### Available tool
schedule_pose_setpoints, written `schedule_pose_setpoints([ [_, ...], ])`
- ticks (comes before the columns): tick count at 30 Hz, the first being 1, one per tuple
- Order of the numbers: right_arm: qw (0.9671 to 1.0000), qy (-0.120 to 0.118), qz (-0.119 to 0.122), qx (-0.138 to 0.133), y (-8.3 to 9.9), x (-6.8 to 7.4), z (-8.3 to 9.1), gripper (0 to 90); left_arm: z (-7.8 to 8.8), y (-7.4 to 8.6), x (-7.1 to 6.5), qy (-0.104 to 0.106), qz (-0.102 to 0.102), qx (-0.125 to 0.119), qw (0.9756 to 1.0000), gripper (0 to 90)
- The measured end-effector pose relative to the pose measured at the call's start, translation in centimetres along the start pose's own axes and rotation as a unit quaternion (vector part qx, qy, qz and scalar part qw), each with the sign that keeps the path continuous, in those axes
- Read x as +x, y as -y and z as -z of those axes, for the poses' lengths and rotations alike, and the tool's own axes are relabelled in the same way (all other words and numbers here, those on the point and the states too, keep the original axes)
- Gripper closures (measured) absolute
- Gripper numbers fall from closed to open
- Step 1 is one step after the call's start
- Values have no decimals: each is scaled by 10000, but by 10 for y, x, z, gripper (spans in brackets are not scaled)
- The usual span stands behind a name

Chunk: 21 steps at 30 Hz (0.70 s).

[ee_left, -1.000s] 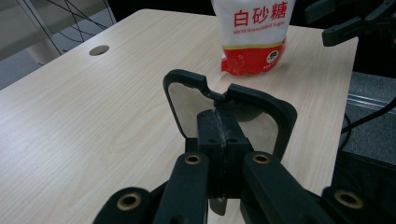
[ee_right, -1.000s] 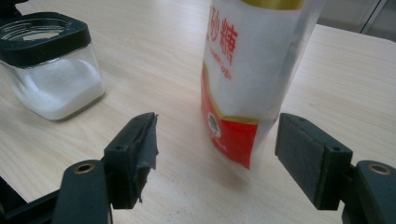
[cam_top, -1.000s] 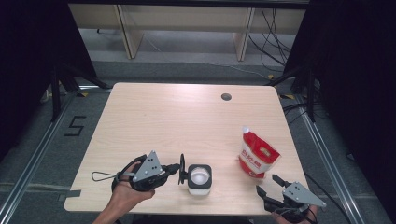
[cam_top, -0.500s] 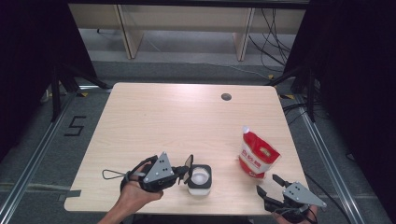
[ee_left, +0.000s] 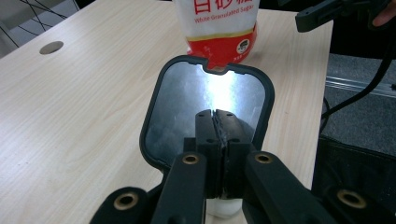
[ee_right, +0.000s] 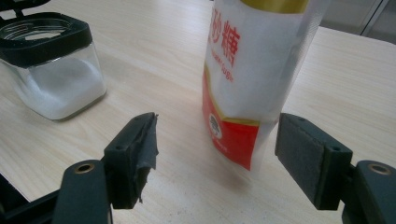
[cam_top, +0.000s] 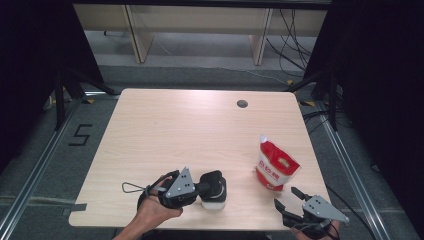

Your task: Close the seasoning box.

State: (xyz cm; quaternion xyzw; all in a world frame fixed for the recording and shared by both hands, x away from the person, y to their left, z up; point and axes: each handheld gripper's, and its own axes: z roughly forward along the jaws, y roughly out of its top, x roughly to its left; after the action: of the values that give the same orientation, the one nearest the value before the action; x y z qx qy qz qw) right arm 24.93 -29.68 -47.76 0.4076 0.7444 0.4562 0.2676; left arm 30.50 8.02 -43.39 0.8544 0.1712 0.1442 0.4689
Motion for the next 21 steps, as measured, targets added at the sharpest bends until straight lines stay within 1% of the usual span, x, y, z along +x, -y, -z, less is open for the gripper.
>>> schedule_pose_setpoints([
  [1, 10000, 18, 12, 29, 0, 0, 0, 305, 0, 0, 0, 13, -54, 6, 10000, 875],
  [2, 10000, 50, -25, 31, 0, 0, 1, 306, -1, 1, -1, 8, -18, 24, 10000, 875],
  [3, 10000, 28, -41, 6, 0, 0, 0, 305, -2, 1, -1, 47, 1, 26, 10000, 873],
  [6, 10000, 51, -29, 28, 0, 0, 1, 305, -5, 2, -2, 61, 54, 33, 10000, 873],
  [8, 10000, 60, -34, 29, 0, 0, 1, 305, -7, 4, -1, 67, 20, 81, 9999, 871],
  [9, 10000, 63, -30, 28, 0, 0, 1, 305, -8, 4, -1, 85, -37, 70, 9999, 870],
  [10, 10000, 63, -29, 28, 0, 0, 1, 305, -8, 6, -4, 50, 228, 139, 9996, 869],
  [11, 9998, 83, -166, 77, 0, 3, 2, 305, -11, 5, -2, 117, 78, 80, 9999, 868],
  [12, 9997, 81, -203, 98, 0, 4, 2, 305, -11, 5, -2, 107, 78, 87, 9999, 868],
  [13, 9998, 74, -179, 90, 0, 3, 2, 305, -12, 5, -3, 110, 112, 57, 9999, 868],
  [14, 9998, 78, -178, 94, 0, 3, 2, 305, -12, 5, -2, 112, 27, 36, 9999, 868],
  [16, 9998, 75, -177, 86, 0, 3, 2, 305, -12, 5, -2, 106, 31, 30, 9999, 865],
  [17, 9998, 62, -179, 67, 0, 3, 2, 305, -12, 5, -3, 124, 107, 67, 9998, 860],
  [18, 9998, 62, -174, 64, 0, 3, 2, 305, -11, 5, -2, 92, 109, 73, 9999, 852],
  [19, 9998, 73, -174, 85, 0, 3, 2, 305, -10, 4, 0, 109, 29, 65, 9999, 844],
  [20, 9998, 65, -178, 67, 0, 3, 2, 305, -9, 4, -1, 95, 152, 49, 9998, 838],
  [21, 9998, 69, -164, 53, 0, 3, 2, 305, -8, 4, 0, 121, 121, 20, 9999, 831],
])
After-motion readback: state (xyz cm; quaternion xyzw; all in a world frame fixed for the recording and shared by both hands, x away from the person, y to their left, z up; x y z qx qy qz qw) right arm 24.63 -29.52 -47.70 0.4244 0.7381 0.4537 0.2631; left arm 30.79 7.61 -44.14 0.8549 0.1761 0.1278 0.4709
